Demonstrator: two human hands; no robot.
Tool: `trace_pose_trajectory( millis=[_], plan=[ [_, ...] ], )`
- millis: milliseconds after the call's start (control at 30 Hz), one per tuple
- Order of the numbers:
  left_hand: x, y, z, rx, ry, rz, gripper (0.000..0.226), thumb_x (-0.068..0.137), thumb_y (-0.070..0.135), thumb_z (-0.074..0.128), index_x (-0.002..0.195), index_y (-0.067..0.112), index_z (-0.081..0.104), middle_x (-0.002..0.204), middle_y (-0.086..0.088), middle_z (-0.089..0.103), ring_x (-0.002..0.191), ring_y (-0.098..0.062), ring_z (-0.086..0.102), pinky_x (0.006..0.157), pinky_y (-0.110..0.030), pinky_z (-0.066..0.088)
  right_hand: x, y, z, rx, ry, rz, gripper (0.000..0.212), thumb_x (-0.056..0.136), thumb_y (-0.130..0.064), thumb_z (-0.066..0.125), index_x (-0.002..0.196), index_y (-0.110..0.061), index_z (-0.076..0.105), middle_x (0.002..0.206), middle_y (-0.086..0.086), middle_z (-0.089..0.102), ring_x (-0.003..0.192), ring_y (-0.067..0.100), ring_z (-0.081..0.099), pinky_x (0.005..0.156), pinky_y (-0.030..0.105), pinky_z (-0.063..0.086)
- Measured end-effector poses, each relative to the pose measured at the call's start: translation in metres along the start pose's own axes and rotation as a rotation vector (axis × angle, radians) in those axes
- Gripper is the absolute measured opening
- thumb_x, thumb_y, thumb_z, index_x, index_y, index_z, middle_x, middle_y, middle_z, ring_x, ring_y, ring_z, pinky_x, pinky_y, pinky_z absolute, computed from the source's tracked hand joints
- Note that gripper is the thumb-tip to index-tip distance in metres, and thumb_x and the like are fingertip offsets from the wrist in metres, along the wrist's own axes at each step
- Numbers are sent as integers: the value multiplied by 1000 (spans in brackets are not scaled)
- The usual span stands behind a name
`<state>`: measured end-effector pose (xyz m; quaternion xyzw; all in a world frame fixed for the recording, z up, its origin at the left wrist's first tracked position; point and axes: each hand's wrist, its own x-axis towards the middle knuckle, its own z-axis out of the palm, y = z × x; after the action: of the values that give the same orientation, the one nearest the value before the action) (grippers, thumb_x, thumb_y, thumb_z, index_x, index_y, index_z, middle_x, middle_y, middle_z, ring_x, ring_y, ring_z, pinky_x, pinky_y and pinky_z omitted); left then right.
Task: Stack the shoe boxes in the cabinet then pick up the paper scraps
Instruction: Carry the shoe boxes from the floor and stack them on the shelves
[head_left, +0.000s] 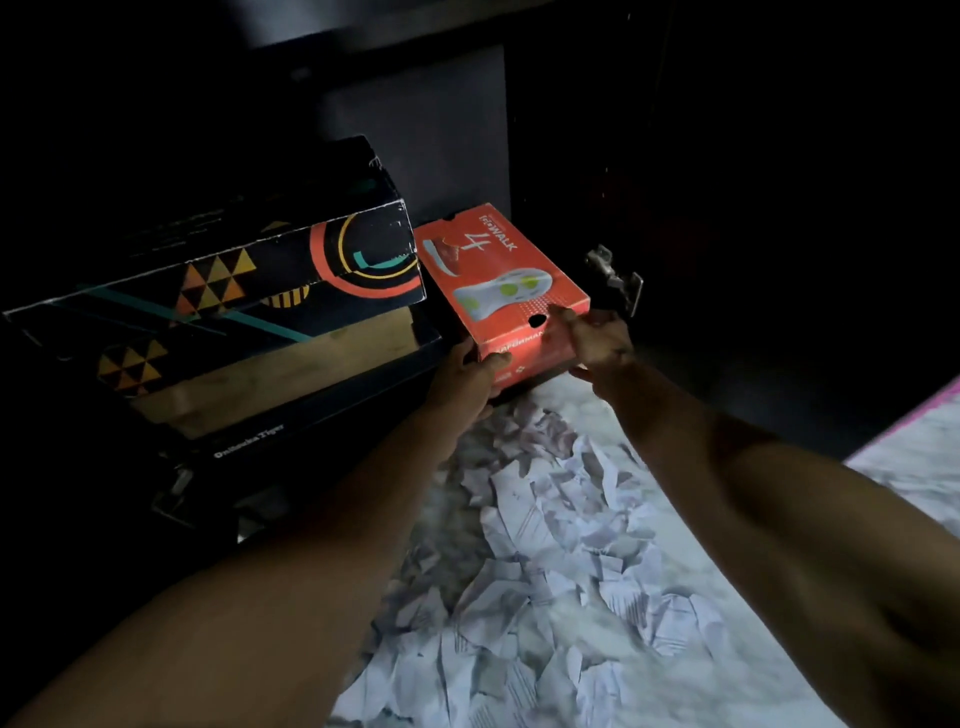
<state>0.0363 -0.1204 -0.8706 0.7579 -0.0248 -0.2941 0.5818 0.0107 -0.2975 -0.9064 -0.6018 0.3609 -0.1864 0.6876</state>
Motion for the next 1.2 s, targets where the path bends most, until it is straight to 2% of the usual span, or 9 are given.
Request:
trace_pose_trajectory(
  millis=[100,267,433,500,567,733,933,1067,1200],
  plan=[
    [13,0,-2,29,8,6,55,98,32,61,149,31,41,132,1,61,115,-23,65,89,-38,54,19,1,8,-126,-112,51,23,98,-22,67,80,-29,55,111,5,61,80,14,61,86,37,58],
    [19,1,-1,50,92,81,49,98,23,62,144,23,46,130,-2,63,115,-25,64,88,-35,49,20,-2,10,-177,-90,54,31,102,-18,60,79,-31,44,102,4,55,88,19,58,87,32,49],
    [3,-2,3,117,99,183,29,94,19,66,120,21,55,112,-5,68,101,-27,68,79,-32,54,-14,4,-16,-205,-116,-221,50,80,-76,61,81,-26,53,75,-13,67,69,-19,63,62,18,50],
    [-10,1,11,125,62,222,23,96,13,64,118,15,58,98,0,65,85,-23,66,62,-21,50,-36,8,-30,-225,-131,-229,31,90,-47,68,91,-15,68,90,0,75,85,-7,70,81,16,56],
    [-24,1,23,140,6,229,20,97,7,62,117,8,62,95,-8,65,74,-20,64,51,-16,48,-71,5,-54,-419,-9,-110,34,87,-37,71,112,-14,72,111,11,76,105,21,72,95,38,57],
    [-53,-10,72,267,-211,269,14,98,2,59,99,14,67,89,-8,66,67,-19,66,55,-19,48,-150,14,-134,-456,-45,-24,30,91,-27,73,119,-27,64,101,-4,77,94,16,73,79,28,55],
    [-108,-26,166,392,-448,310,28,97,4,59,87,28,70,80,-3,70,64,-19,69,60,-24,47,-234,33,-257,-434,312,-67,19,93,-15,71,111,-19,68,96,-7,71,88,5,68,80,16,49],
    [-154,-47,241,418,-635,300,25,99,3,56,89,21,70,87,-6,70,73,-20,68,57,-13,50,-283,46,-336,-437,626,-37,24,86,-35,66,107,-24,67,109,2,71,100,19,68,92,35,56],
    [-183,-72,310,481,-810,211,13,100,19,60,108,19,70,105,-4,71,86,-21,72,85,-36,56,-308,60,-403,-464,831,82,39,90,-35,67,123,-16,69,124,4,67,111,28,67,99,40,54]
  ],
)
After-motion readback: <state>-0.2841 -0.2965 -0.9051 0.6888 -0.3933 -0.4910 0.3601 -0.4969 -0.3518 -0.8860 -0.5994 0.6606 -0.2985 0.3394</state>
